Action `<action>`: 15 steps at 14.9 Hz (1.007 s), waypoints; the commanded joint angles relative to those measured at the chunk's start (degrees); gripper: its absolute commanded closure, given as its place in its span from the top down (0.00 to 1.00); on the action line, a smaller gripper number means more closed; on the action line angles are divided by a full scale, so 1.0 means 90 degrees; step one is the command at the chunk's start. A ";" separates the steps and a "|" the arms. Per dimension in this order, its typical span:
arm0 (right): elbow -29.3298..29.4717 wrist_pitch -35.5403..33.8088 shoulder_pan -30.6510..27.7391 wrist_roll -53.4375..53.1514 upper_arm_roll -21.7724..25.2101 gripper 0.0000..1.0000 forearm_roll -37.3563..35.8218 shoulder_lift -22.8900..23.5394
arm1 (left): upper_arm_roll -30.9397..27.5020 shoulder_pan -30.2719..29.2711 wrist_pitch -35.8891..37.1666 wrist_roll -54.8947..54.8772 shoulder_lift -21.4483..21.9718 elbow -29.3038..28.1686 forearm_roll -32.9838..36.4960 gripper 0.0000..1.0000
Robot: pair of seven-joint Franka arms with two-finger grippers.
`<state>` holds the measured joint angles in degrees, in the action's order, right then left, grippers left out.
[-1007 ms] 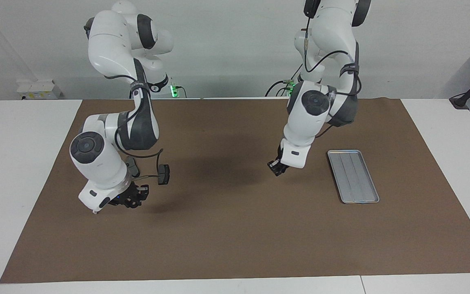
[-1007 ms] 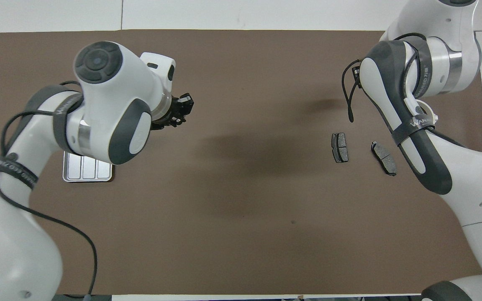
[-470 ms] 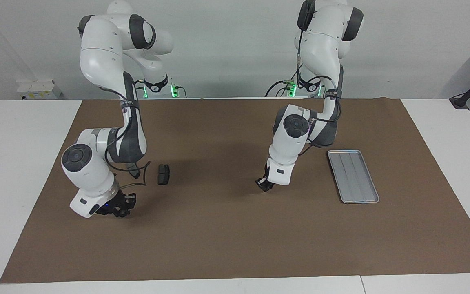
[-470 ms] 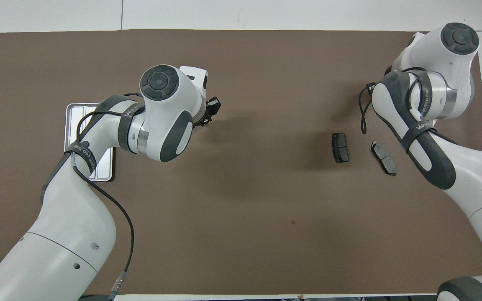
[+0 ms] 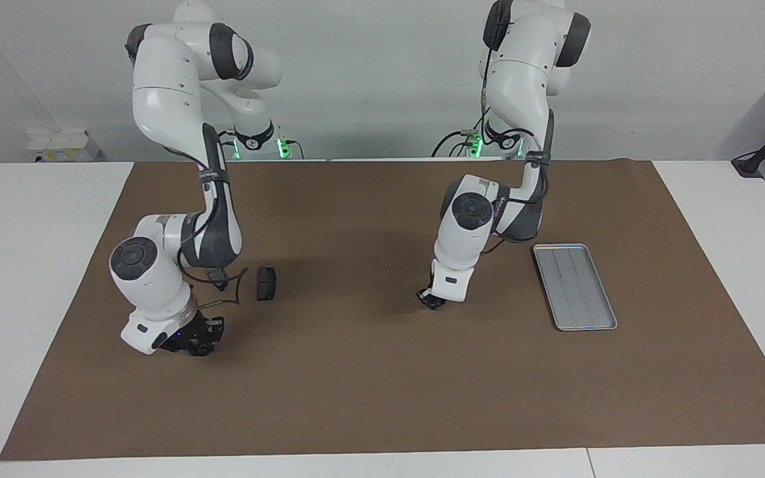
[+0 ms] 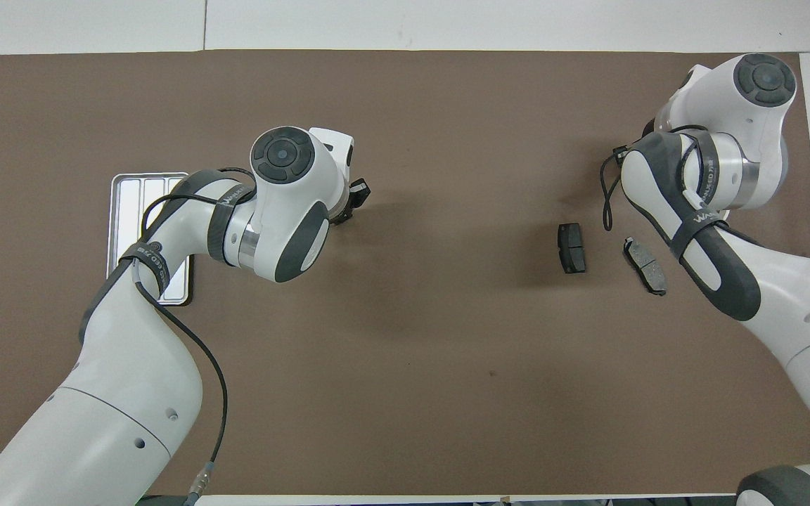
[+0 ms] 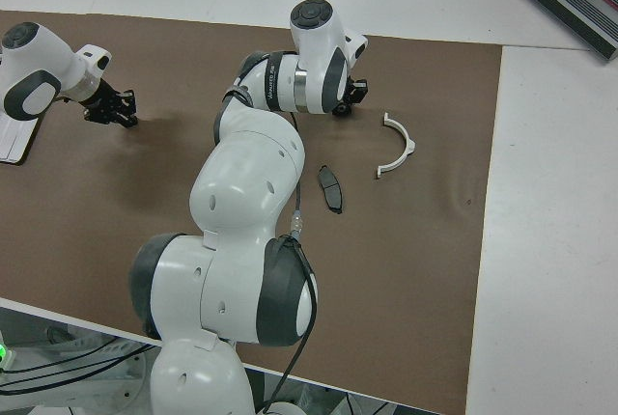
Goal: Place bearing gear from tray to pile
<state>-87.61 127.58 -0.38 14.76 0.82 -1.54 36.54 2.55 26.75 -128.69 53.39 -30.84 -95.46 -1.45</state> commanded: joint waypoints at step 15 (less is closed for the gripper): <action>0.2220 -0.2837 0.3663 -0.7184 -0.0130 1.00 0.0288 -0.0040 | 0.0107 -0.2845 0.3118 -0.4105 0.3514 -0.1141 0.0366 1.00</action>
<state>-76.66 103.65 30.84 -45.16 -0.92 -0.09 29.11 2.37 3.13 -98.36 18.64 -3.86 -99.69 1.08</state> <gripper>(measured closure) 0.000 0.000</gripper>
